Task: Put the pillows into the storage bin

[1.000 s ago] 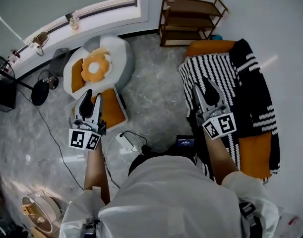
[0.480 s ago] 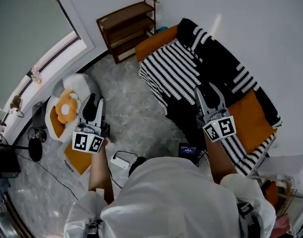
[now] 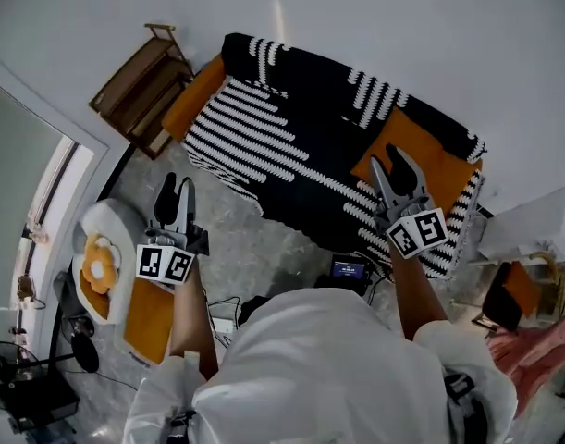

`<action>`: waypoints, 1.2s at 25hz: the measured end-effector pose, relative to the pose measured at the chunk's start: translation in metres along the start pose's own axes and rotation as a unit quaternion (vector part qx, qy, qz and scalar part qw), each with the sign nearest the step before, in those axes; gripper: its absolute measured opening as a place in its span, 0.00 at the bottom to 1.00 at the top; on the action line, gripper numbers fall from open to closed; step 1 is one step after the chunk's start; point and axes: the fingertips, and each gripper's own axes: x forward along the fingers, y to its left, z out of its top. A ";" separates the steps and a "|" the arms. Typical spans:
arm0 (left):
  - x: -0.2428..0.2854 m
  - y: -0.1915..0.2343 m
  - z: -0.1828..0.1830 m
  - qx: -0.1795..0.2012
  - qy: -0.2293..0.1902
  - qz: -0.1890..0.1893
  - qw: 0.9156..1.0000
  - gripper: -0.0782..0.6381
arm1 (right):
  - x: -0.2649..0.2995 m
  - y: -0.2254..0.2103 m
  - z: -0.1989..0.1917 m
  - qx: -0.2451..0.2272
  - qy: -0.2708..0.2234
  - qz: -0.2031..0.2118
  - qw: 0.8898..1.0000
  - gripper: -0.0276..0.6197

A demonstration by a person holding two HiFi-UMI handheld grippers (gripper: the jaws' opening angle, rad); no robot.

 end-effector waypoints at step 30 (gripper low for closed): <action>0.388 -0.288 -0.325 -0.100 0.240 -0.329 0.908 0.37 | -0.229 -0.359 -0.111 0.086 0.125 -0.395 0.906 0.39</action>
